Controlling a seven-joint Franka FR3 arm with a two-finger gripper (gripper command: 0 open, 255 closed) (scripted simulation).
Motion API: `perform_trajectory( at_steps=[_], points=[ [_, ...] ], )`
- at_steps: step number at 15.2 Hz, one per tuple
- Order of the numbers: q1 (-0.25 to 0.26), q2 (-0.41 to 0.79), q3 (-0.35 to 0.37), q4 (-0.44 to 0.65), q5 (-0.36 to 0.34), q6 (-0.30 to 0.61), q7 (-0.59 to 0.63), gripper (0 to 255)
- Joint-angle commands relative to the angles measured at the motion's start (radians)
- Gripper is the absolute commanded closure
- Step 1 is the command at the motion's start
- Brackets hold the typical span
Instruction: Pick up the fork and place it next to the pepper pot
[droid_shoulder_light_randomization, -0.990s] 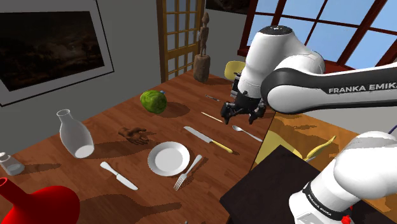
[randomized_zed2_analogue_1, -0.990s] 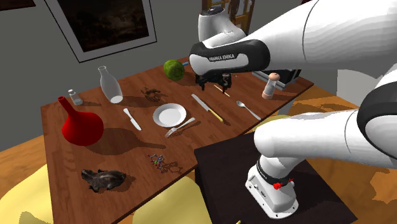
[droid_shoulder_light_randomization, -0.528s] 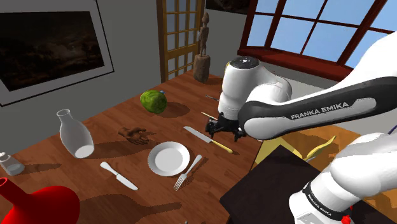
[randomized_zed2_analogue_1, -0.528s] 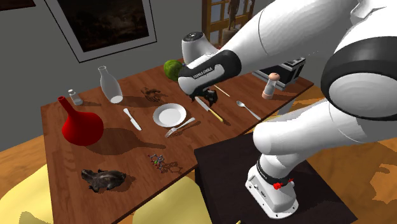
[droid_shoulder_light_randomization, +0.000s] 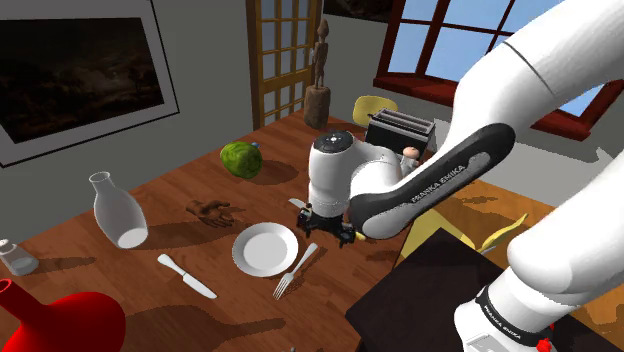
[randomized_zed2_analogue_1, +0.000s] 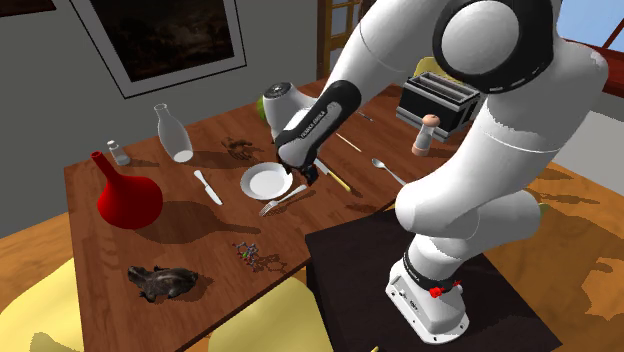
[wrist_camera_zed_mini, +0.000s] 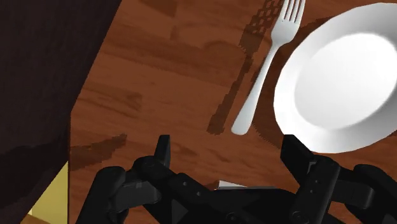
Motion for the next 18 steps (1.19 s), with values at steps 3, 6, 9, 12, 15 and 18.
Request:
perform_trajectory(
  at_steps=[3,6,9,12,15,18],
  points=[
    [0.099,0.297,-0.106,0.13,-0.367,-0.019,0.398,0],
    [0.22,0.442,-0.221,0.232,-0.473,-0.031,0.551,0],
    [0.262,0.501,-0.271,0.265,-0.521,-0.02,0.603,0],
    [0.284,0.537,-0.305,0.275,-0.563,0.0,0.629,0],
    [0.302,0.568,-0.334,0.284,-0.598,0.016,0.652,0],
    [0.302,0.568,-0.334,0.284,-0.598,0.016,0.652,0]
  ],
)
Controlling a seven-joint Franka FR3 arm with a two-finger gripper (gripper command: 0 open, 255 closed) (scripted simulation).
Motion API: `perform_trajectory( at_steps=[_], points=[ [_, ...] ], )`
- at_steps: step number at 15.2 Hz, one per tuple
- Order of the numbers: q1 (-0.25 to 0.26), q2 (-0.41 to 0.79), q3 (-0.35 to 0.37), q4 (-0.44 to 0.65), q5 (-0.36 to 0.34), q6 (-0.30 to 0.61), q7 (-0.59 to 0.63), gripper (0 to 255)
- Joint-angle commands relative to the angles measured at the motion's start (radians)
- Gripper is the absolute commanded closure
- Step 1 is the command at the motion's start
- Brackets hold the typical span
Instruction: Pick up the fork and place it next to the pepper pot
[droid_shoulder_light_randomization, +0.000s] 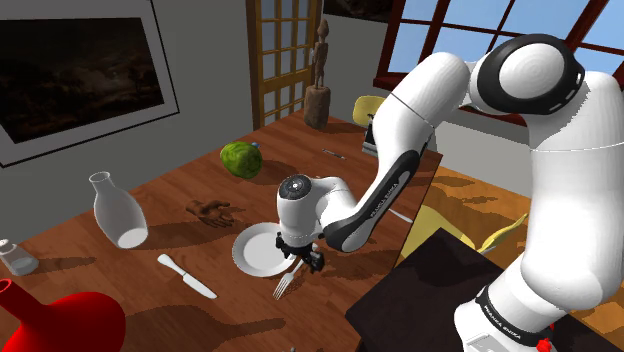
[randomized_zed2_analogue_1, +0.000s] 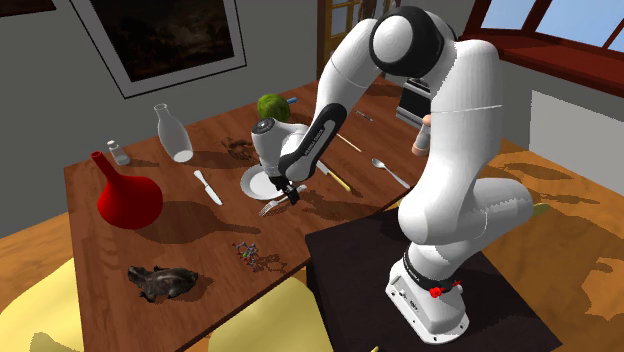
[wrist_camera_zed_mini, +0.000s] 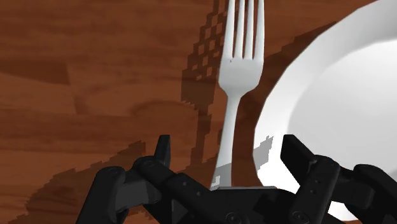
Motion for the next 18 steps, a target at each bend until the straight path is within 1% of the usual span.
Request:
perform_trajectory(
  at_steps=[1,4,5,14,18],
  points=[
    [0.001,0.001,-0.001,0.001,-0.001,0.0,0.0,0],
    [0.001,0.001,-0.001,0.001,-0.001,0.0,0.0,0],
    [0.001,0.001,-0.001,0.001,-0.001,0.0,0.0,255],
    [0.001,0.001,-0.001,0.001,-0.001,0.0,0.0,255],
    [-0.034,-0.05,0.044,-0.017,0.054,-0.023,-0.04,255]
  ],
)
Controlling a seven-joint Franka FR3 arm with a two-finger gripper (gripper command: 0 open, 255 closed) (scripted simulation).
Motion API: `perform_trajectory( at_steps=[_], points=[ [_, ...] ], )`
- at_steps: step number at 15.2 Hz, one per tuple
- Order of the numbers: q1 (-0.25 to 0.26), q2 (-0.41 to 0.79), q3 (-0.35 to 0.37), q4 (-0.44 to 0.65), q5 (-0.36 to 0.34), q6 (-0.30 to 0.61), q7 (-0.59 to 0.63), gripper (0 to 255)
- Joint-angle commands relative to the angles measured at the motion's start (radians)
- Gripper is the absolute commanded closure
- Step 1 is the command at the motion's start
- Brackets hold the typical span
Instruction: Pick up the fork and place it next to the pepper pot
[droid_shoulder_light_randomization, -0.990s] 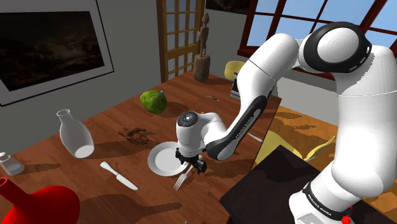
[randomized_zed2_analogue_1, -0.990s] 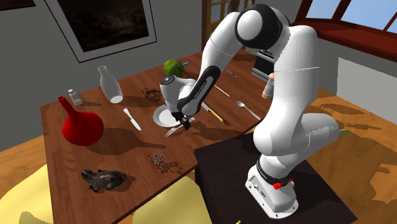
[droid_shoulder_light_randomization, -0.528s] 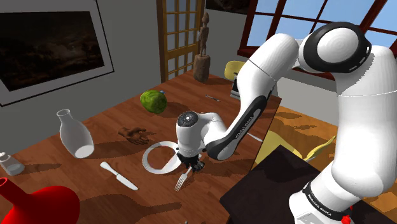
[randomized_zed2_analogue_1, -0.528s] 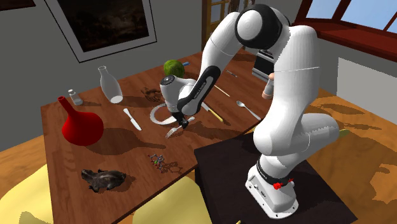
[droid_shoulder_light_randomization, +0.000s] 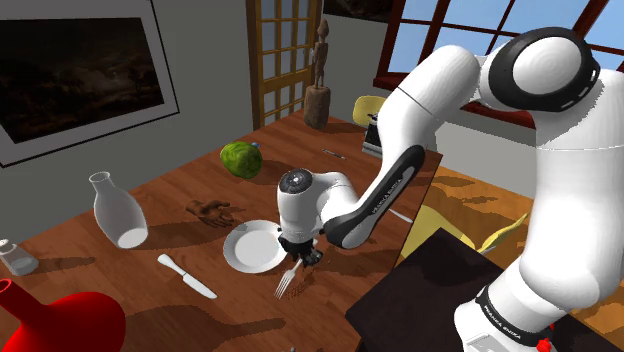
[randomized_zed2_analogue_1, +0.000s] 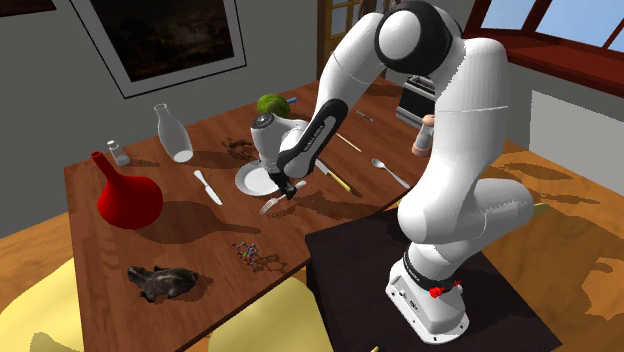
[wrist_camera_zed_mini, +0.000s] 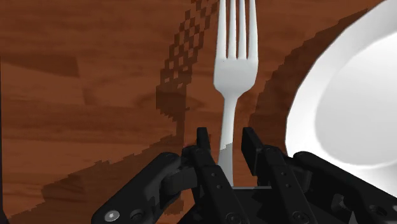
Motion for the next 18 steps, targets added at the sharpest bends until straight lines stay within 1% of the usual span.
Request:
perform_trajectory(
  at_steps=[1,9,18],
  points=[
    [-0.016,-0.023,0.022,-0.005,0.027,-0.012,-0.02,255],
    [-0.088,-0.127,0.116,-0.029,0.15,-0.062,-0.108,255],
    [-0.171,-0.25,0.22,-0.038,0.304,-0.123,-0.221,255]
  ],
)
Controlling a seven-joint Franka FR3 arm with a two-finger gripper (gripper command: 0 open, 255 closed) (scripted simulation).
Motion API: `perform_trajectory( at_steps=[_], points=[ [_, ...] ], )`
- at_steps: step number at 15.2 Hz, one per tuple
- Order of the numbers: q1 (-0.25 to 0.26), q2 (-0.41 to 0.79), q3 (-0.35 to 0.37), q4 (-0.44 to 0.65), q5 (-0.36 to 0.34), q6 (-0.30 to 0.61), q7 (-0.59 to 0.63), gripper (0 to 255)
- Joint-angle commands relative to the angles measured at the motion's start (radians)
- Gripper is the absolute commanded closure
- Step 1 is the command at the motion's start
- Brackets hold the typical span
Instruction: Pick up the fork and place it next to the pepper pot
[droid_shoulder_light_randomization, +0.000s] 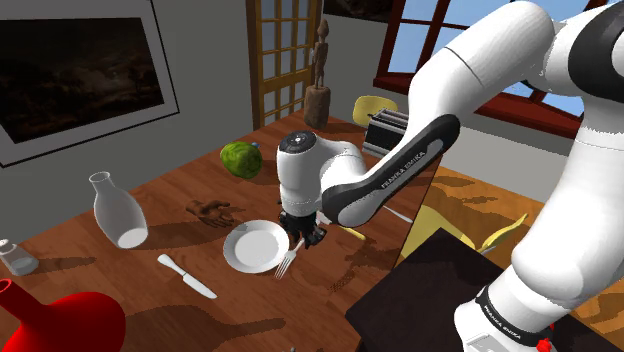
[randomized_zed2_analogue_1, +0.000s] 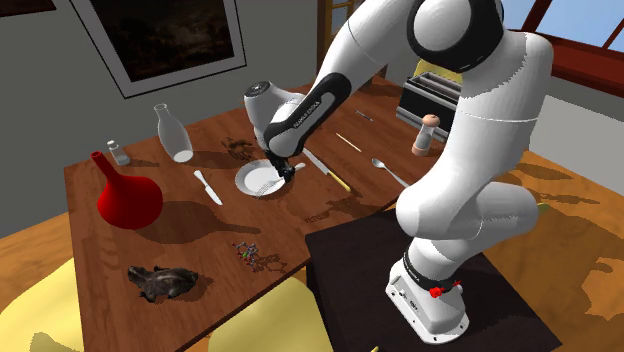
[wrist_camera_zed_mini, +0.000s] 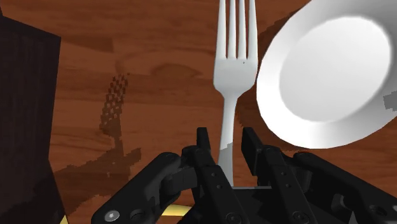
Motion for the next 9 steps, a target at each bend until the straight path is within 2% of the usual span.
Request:
perform_trajectory(
  at_steps=[1,9],
  points=[
    [-0.022,-0.033,0.026,0.0,0.043,-0.016,-0.032,255],
    [-0.086,-0.153,0.1,0.011,0.196,-0.08,-0.147,255]
  ],
)
